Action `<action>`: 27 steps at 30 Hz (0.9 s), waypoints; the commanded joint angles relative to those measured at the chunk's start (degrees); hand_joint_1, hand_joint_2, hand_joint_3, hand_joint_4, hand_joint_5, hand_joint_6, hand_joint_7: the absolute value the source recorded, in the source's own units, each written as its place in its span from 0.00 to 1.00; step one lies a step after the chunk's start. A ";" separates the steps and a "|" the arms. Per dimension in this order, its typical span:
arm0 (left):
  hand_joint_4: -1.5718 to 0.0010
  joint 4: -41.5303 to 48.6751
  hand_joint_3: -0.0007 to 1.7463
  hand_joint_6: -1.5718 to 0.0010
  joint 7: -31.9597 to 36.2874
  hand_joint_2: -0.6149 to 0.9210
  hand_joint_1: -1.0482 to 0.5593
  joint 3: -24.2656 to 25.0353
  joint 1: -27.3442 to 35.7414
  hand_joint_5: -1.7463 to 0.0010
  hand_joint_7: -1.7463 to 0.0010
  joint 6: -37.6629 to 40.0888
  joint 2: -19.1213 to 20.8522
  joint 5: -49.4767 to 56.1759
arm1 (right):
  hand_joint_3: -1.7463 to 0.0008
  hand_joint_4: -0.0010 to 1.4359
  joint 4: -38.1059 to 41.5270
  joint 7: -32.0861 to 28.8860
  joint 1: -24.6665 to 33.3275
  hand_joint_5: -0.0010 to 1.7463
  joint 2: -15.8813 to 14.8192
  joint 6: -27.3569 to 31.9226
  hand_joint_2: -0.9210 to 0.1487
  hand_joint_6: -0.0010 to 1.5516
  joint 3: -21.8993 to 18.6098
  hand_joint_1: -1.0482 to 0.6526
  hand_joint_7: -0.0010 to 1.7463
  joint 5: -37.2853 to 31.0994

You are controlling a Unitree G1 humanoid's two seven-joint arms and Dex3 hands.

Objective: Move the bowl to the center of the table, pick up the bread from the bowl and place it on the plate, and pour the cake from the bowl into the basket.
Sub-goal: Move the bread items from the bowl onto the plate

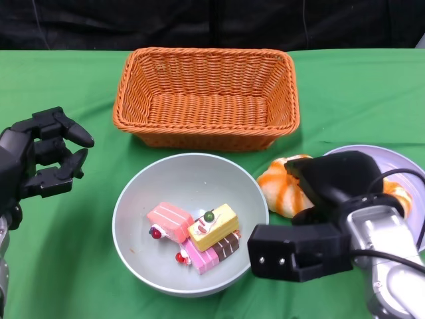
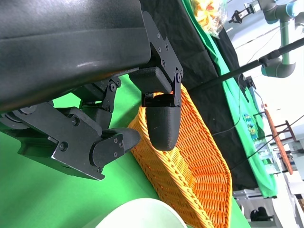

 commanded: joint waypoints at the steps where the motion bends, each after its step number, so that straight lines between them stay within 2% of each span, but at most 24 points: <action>1: 0.54 -0.48 0.49 0.54 0.25 0.86 0.67 0.21 0.76 0.08 0.24 -0.44 0.51 -0.29 | 0.94 0.31 3.23 -2.00 -1.46 0.00 0.11 -0.39 0.00 0.31 0.95 0.10 0.00 -1.33; 13: 0.55 -1.52 0.47 0.54 0.53 0.86 0.67 0.06 1.66 0.08 0.24 -0.86 0.51 -0.13 | 0.94 0.29 14.79 -8.18 -5.12 0.00 2.11 -1.38 0.00 0.28 4.29 0.09 0.00 -1.21; 15: 0.55 -2.04 0.47 0.54 0.48 0.87 0.67 0.19 1.93 0.08 0.24 -0.76 0.31 -0.42 | 0.94 0.35 16.55 -9.66 -5.58 0.03 2.52 -1.08 0.00 0.29 5.34 0.10 0.01 -2.02; 16: 0.55 -2.24 0.47 0.54 0.42 0.87 0.68 0.21 2.04 0.08 0.24 -0.80 0.28 -0.48 | 0.94 0.43 17.26 -10.46 -5.71 0.06 2.73 -1.09 0.00 0.32 5.63 0.13 0.02 -2.07; 18: 0.55 -2.44 0.47 0.54 0.37 0.87 0.68 0.19 2.16 0.07 0.24 -0.83 0.28 -0.47 | 0.94 0.50 17.97 -11.35 -5.87 0.09 2.93 -1.12 0.00 0.35 5.84 0.16 0.03 -1.83; 25: 0.55 -2.59 0.48 0.55 0.37 0.87 0.68 0.19 2.22 0.07 0.23 -0.75 0.27 -0.47 | 0.94 0.52 18.52 -12.03 -6.13 0.10 2.96 -0.97 0.00 0.37 6.12 0.17 0.02 -1.42; 26: 0.55 -2.66 0.48 0.55 0.02 0.87 0.68 0.27 2.27 0.07 0.23 -0.71 0.29 -0.68 | 0.94 0.52 19.28 -16.53 -5.26 0.10 2.99 -3.29 0.00 0.37 5.05 0.17 0.02 0.53; 27: 0.56 -2.71 0.48 0.55 -0.25 0.87 0.68 0.32 2.31 0.07 0.23 -0.68 0.30 -0.84 | 0.95 0.54 19.94 -20.06 -4.64 0.36 2.99 -5.09 0.00 0.48 4.27 0.29 0.09 2.08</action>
